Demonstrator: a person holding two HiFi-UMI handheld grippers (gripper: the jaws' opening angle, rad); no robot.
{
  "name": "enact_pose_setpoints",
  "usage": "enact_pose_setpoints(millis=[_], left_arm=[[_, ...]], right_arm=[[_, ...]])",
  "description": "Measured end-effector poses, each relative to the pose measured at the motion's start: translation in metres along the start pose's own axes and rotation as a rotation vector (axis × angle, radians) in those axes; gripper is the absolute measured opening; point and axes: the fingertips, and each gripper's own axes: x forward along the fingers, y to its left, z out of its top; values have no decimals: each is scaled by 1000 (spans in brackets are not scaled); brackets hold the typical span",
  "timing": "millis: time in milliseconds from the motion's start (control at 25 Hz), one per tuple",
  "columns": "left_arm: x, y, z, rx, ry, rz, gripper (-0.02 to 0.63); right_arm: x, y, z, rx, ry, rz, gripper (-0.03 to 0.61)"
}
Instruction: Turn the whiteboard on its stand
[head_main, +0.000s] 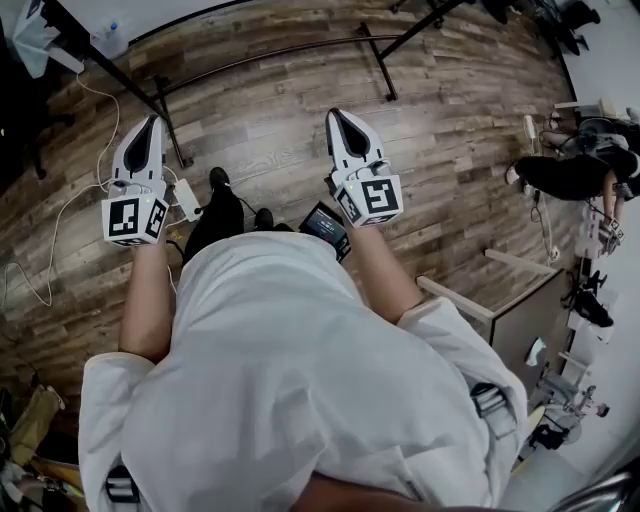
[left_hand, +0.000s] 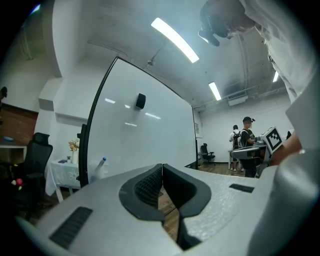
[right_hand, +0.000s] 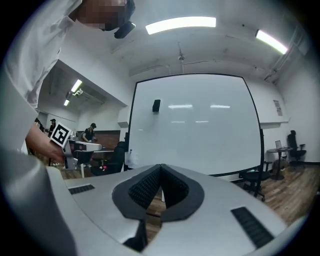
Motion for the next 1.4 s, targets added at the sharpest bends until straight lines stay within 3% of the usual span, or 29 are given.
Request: enact_pose_setpoints(millis=[200, 400, 600, 920, 1120, 1400], left_arm=[[-33, -22, -8, -25, 19, -37, 8], [-48, -23, -3, -1, 11, -75, 8], [-61, -2, -2, -7, -4, -92, 8], [-136, 54, 3, -8, -9, -116, 8], [-173, 63, -8, 44, 4, -163, 8], [-190, 54, -30, -37, 37, -203, 8]], right_arm=[[-34, 13, -3, 15, 5, -20, -3], [-53, 31, -2, 20, 5, -60, -3], [-49, 60, 10, -2, -2, -105, -3], [-61, 150, 20, 10, -14, -158, -3], [-83, 185, 9, 24, 15, -205, -3], [-109, 208, -11, 54, 49, -243, -3]])
